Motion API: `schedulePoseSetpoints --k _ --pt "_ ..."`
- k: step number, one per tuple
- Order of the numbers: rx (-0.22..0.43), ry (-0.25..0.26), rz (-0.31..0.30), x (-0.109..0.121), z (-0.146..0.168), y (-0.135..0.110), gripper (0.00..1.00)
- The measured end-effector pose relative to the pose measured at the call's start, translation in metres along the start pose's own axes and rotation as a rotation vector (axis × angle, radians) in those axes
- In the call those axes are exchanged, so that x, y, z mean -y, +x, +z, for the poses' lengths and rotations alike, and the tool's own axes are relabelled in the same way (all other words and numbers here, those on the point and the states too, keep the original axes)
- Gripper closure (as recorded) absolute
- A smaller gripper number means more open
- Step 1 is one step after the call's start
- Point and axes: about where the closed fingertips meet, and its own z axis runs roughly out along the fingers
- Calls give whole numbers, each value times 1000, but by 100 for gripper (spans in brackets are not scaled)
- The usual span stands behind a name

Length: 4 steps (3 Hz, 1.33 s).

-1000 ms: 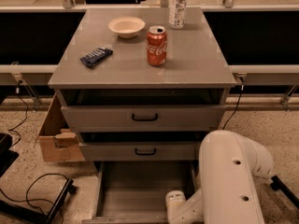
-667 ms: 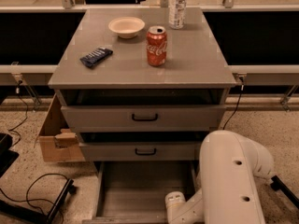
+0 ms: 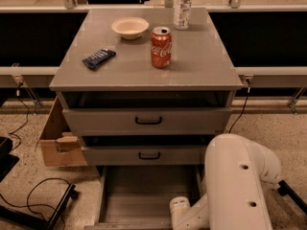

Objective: Open bottom drawer

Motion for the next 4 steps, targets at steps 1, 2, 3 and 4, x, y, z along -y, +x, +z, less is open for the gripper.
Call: schedulePoseSetpoints --k 1,2,3,4 --pt "0 0 0 0 0 0 37" --pt "0 0 0 1 0 0 14" --pt "0 0 0 1 0 -1 0" --pt "0 0 0 1 0 0 0"
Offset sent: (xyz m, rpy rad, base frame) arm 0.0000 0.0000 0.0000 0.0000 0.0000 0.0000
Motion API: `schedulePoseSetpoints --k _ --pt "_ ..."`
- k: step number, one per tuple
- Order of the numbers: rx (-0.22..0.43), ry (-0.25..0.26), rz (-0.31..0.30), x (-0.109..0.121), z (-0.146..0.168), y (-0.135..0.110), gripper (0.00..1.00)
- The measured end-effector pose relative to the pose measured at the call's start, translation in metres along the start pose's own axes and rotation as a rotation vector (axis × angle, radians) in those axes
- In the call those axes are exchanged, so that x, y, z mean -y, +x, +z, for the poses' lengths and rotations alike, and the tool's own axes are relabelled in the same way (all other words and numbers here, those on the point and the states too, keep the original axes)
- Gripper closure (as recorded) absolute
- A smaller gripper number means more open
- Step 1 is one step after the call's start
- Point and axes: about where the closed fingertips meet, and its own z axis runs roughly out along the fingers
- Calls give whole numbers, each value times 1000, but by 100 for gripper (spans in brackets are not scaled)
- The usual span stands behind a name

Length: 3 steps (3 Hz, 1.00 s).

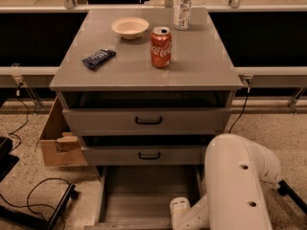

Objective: Open bottom drawer

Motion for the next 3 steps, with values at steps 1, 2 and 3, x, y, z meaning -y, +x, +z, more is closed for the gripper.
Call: schedulePoseSetpoints --k 1,2,3 --pt "36 -3 -1 3 -15 8 0" --pt "75 -30 -30 15 -58 39 0" --pt "153 -62 -31 16 -129 97 0"
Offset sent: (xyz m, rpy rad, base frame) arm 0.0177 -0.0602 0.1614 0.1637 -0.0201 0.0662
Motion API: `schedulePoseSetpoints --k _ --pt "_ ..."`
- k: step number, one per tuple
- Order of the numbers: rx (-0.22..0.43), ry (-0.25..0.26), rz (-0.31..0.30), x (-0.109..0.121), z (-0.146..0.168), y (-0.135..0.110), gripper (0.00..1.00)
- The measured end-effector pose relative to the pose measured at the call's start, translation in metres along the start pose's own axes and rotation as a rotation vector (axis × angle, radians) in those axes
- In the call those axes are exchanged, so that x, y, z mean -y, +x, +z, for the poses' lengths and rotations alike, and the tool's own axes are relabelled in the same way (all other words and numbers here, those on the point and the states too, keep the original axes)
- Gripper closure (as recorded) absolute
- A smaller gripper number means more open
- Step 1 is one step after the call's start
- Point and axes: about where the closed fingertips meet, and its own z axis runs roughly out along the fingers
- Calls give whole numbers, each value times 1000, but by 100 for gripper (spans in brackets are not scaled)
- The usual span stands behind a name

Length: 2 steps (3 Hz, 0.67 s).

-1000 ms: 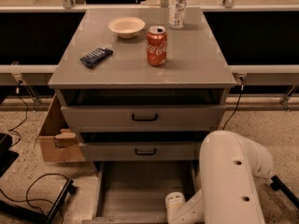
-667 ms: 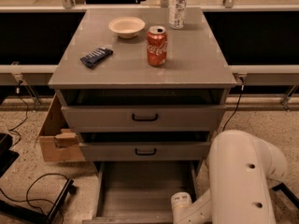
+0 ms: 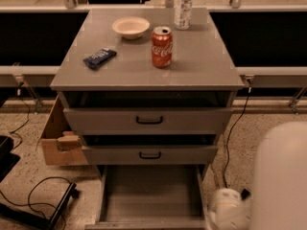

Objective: Open bottom drawer

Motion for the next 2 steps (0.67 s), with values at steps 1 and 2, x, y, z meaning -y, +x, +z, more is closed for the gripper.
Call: schedulePoseSetpoints --k 1,2 --pt "50 25 39 0 -68 42 0" --pt "62 56 63 -12 -119 59 0"
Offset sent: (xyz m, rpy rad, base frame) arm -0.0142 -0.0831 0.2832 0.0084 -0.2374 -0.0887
